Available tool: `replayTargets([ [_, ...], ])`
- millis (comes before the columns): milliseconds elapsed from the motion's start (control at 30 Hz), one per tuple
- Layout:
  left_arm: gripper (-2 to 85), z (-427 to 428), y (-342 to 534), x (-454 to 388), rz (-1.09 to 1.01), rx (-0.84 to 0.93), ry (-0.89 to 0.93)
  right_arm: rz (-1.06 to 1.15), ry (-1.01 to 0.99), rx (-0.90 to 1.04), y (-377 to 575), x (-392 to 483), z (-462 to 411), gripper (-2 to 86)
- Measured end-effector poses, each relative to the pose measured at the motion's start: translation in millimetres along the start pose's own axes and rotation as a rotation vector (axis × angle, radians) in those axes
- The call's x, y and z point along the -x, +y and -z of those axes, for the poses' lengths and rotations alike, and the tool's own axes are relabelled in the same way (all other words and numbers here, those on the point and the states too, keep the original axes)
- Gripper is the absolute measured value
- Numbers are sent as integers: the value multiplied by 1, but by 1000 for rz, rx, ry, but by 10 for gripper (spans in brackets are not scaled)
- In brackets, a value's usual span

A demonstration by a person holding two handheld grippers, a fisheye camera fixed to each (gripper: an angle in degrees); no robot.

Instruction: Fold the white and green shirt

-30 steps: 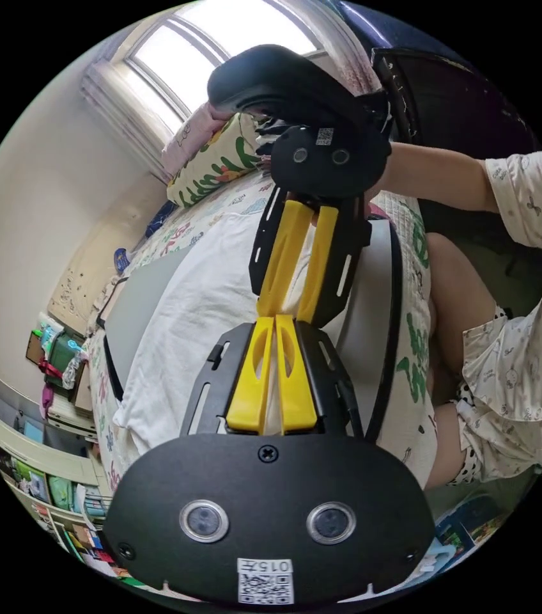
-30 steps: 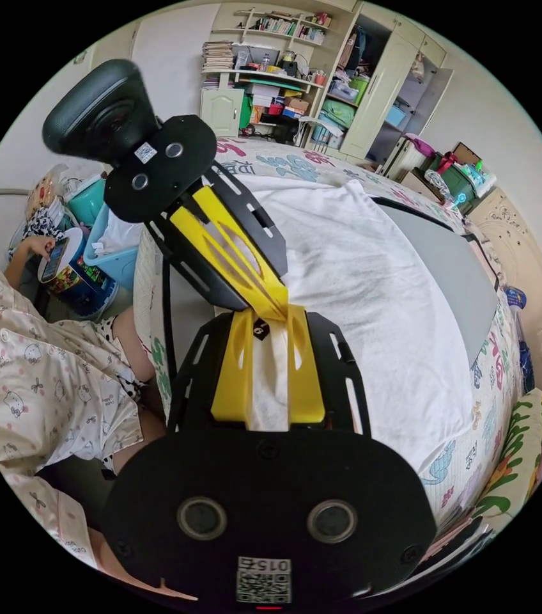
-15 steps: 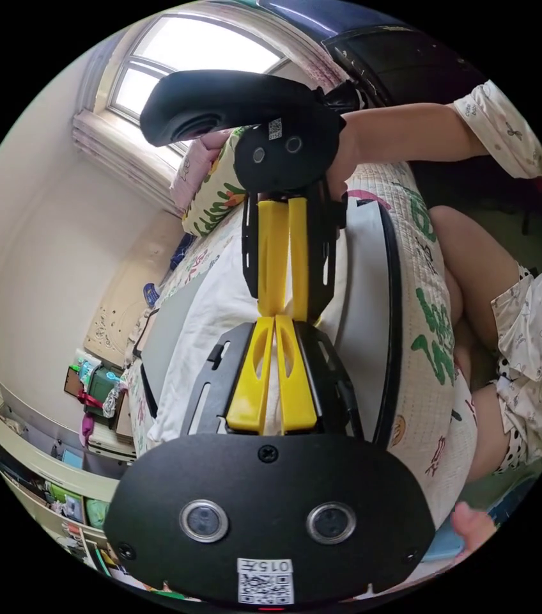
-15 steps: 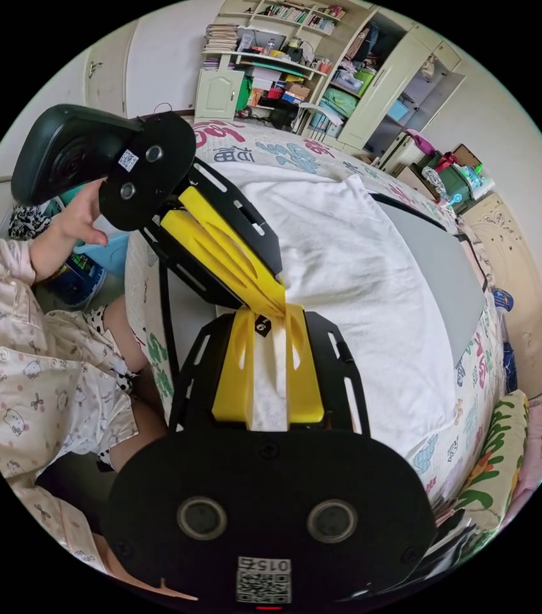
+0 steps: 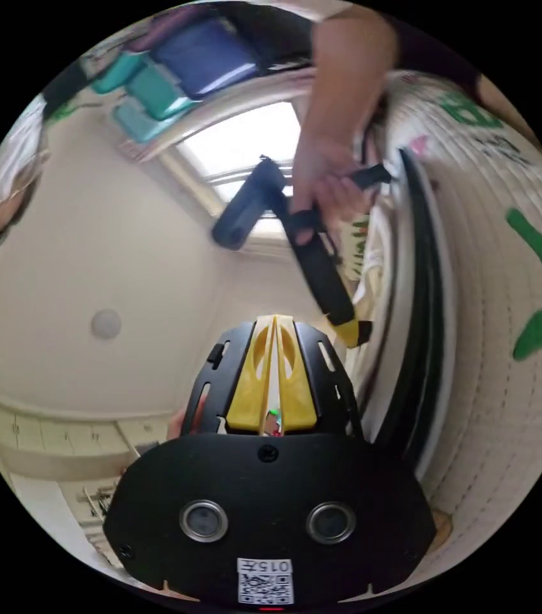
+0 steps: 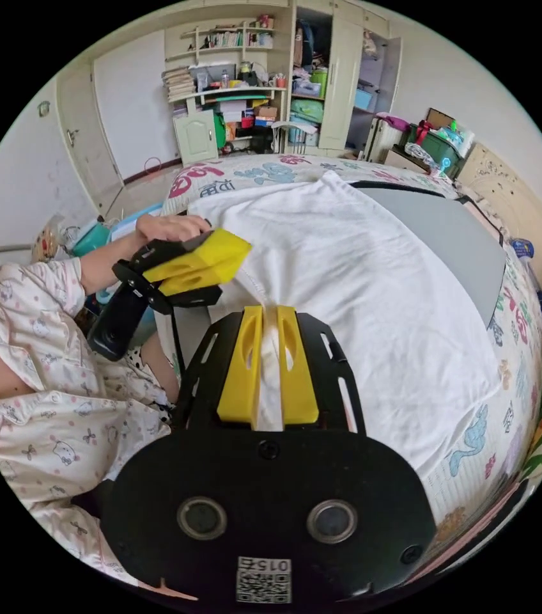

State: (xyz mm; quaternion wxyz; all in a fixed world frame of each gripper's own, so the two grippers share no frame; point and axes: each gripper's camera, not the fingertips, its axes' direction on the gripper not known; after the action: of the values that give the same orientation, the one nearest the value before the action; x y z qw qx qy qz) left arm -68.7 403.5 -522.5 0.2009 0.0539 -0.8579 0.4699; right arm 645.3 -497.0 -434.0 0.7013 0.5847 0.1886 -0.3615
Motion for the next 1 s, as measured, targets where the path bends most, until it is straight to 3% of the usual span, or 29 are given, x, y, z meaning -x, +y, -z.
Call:
replayTargets([
  [100,-4,-16,-4,6,-71,125,133,-26,18,-49,21,10,25,50],
  [200,-4,-25,-5,41,42,110,267,-45,85,-124,57,33,59,49],
  [367,-2,-73,-20,101,204,240,429,-93,283,-327,144,80,109,26],
  [500,5,-134,-39,149,402,409,732,-240,542,-421,208,113,120,0],
  [600,36,-178,-23,171,638,475,1087,-296,567,-498,235,118,118,7],
  [700,52,-193,3,184,836,371,1282,-243,567,-477,227,113,114,60],
  [800,66,-194,23,209,950,339,1197,-51,539,-433,203,123,109,78],
  [1000,105,-194,47,231,894,585,1064,176,422,-344,159,133,76,85],
])
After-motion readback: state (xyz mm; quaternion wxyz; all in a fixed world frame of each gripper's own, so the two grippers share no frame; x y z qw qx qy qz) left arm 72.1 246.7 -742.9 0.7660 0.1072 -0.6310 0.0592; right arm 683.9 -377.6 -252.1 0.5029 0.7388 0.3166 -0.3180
